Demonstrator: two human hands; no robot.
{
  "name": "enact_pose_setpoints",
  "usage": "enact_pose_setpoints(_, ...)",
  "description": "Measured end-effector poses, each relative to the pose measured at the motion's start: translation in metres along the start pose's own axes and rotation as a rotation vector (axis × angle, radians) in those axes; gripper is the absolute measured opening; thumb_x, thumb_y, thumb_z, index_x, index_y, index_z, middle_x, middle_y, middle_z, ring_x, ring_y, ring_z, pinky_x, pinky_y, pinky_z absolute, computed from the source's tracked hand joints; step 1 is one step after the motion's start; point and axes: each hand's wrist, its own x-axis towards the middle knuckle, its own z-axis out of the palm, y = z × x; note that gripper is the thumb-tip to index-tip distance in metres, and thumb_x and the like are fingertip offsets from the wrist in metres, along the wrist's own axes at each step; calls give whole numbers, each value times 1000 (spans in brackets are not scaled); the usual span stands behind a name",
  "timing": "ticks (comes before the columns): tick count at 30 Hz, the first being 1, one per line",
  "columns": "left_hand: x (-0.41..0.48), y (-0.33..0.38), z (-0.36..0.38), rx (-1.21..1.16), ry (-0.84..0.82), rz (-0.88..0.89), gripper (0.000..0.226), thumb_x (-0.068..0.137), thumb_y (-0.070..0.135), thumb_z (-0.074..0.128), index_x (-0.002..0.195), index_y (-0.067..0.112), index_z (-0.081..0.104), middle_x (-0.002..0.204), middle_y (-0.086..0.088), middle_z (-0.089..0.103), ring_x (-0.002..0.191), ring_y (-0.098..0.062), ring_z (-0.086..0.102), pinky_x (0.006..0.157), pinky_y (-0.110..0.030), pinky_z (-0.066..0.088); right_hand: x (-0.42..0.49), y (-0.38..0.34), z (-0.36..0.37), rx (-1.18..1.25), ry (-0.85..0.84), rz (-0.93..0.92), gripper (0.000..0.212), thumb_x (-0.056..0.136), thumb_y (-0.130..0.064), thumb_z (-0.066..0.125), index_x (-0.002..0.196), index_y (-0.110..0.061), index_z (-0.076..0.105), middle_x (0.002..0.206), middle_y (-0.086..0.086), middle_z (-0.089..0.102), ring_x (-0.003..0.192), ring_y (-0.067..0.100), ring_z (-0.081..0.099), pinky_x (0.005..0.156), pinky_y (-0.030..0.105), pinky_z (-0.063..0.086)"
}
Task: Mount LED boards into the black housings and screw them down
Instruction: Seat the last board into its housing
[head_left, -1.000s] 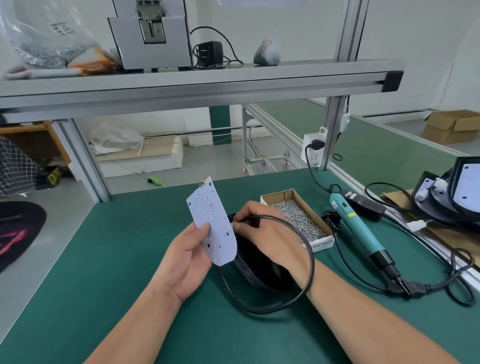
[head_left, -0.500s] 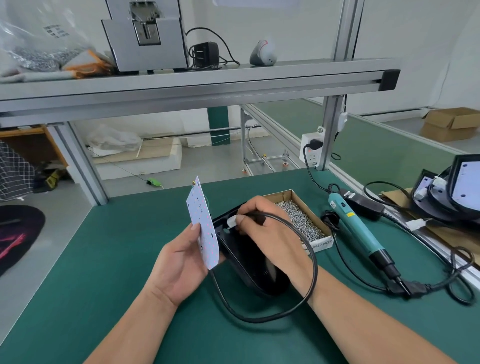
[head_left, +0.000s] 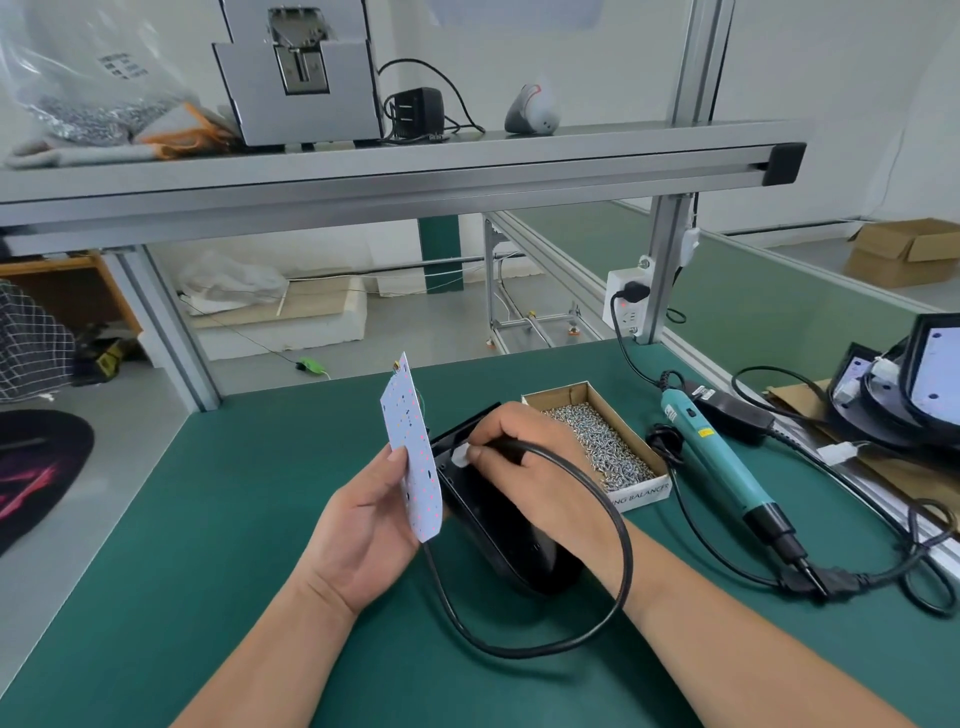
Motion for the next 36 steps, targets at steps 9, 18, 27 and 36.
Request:
enact_pose_setpoints(9,-3,0,10,69,-124,10,25,103,27,58,121,21,74,97,3,69,84,-13,67,74,-27,58,9,0,4,-221,-126,-61,5,92,-21,76,96,-18,74,95,-1,62,94,22,62,84,43,50)
enact_pose_setpoints(18,0,4,2,43,-2,63,34,102,20,56,129,15,74,124,-7,74,102,-21,74,84,-36,62,9,15,-18,234,-274,215,31,102,-7,60,117,-26,79,116,-7,78,100,8,74,88,19,54)
enact_pose_setpoints(27,0,6,3,151,45,84,43,101,18,59,143,8,62,128,-11,71,104,-27,72,84,-42,61,7,24,-48,174,-259,235,16,96,-21,71,107,-30,80,72,-3,73,55,9,61,55,24,50)
enact_pose_setpoints(36,-2,7,11,430,109,135,46,93,31,68,137,19,65,136,-9,72,119,-27,71,91,-43,57,11,16,-6,-181,-198,172,18,98,-23,67,85,-35,69,83,-20,74,78,-1,66,67,17,43)
